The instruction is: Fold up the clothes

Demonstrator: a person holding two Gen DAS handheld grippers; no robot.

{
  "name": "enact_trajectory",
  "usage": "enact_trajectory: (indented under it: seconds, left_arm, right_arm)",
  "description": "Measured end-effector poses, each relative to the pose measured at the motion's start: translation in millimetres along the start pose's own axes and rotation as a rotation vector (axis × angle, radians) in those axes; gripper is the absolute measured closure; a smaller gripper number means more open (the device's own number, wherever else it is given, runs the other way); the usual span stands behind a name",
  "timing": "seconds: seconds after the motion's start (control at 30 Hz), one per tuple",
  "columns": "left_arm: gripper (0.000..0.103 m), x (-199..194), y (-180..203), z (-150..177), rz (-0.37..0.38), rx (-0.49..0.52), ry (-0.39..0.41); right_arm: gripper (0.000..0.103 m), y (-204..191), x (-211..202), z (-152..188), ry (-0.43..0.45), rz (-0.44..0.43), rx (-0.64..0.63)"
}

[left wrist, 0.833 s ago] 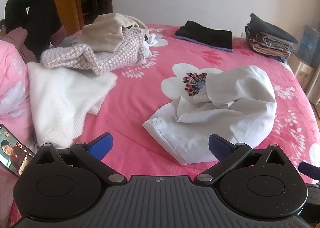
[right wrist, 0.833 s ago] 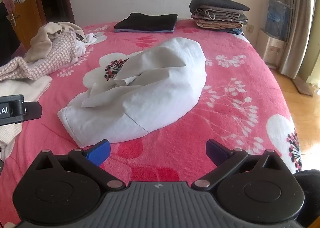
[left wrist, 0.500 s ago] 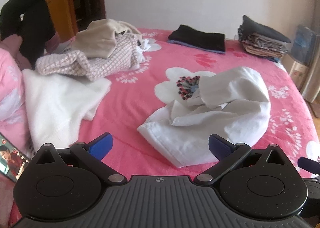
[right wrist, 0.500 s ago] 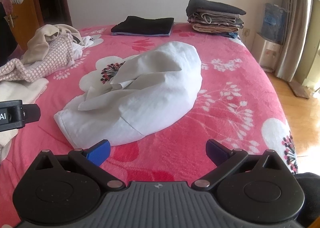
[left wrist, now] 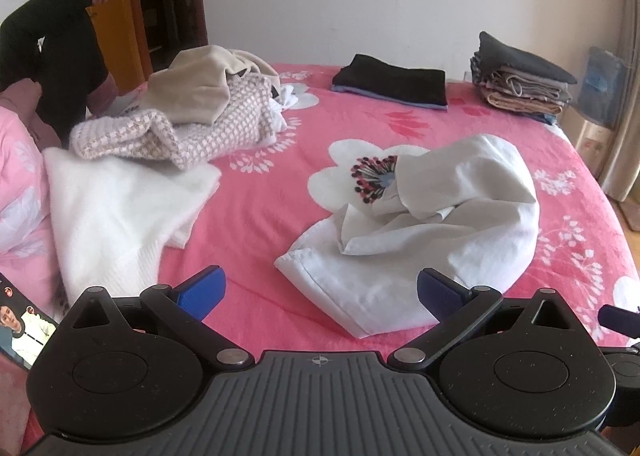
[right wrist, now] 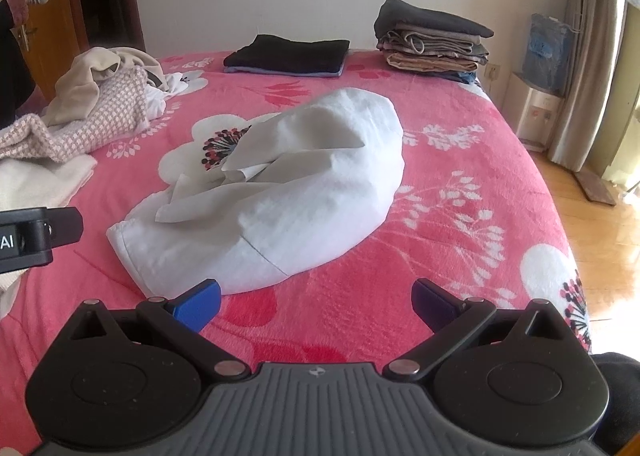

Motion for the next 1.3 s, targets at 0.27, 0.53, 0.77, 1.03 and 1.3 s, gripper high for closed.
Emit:
enact_trajectory:
  seconds: [0.27,0.53,0.77,1.03,1.3]
  left_arm:
    - [0.000,-0.6,-4.5,-1.3,0.020,-0.044,-0.006]
    - [0.000,-2.0,-3.7,-1.1,0.031,-0.035,0.007]
    - [0.000,-0.4,-5.3,-0.8,0.040,-0.042,0.000]
    - [0.000,-0.6,-5.2,0.9,0.042,-0.041,-0.005]
    - [0.000,0.8,-5.3,2.5,0.050,-0.034,-0.013]
  right_arm:
    - [0.000,-1.0,-1.1,-0.1,0.006,0.006,-0.005]
    - [0.000,0.0,-0.3,-0.2,0.004,0.012,0.001]
    - [0.000,-0.2,0.3,0.0,0.004,0.015,0.000]
    - [0.000,-1.3,0.9,0.5,0.001,0.020,0.002]
    - [0.000,-1.2,0.3,0.7,0.004,0.024,0.003]
Point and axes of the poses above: each gripper's, at about its wrist camera, not at the fingertips, and x roughly the way its jaws point, y to its right, z to its underside, the point moved 4 cm from there along x, roughly the way its jaws point, and after that the axes turned 4 degrees about y, right-handed, at the moved point
